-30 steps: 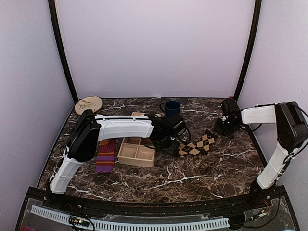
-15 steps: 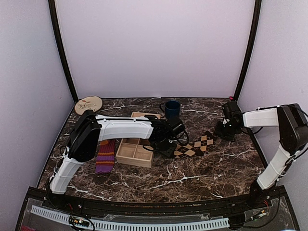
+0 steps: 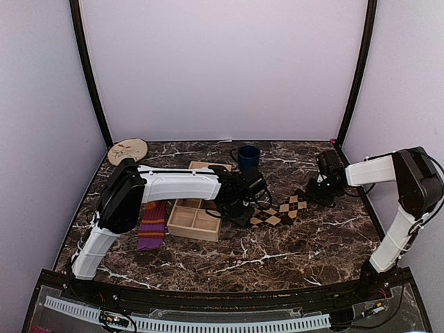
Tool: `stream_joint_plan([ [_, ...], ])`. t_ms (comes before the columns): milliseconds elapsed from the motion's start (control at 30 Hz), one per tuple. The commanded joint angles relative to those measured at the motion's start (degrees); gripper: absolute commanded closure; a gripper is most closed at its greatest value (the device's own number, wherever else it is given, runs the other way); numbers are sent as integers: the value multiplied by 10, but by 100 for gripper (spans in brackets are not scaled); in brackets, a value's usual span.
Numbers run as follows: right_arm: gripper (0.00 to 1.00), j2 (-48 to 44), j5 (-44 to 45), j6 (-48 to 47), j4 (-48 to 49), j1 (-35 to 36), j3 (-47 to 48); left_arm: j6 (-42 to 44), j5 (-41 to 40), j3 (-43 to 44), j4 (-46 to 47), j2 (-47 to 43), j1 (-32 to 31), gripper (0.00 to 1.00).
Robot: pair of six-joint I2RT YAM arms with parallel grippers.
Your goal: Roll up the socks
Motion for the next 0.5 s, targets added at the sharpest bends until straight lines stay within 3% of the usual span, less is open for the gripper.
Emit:
stream_joint_plan([
  [0, 64, 25, -5, 15, 4, 8, -9, 3, -3, 4, -41, 2, 1, 69],
  [233, 94, 9, 10, 23, 7, 8, -16, 1, 0, 6, -40, 2, 1, 65],
  [467, 100, -38, 68, 5, -20, -1, 4, 0, 2, 10, -46, 2, 4, 66],
])
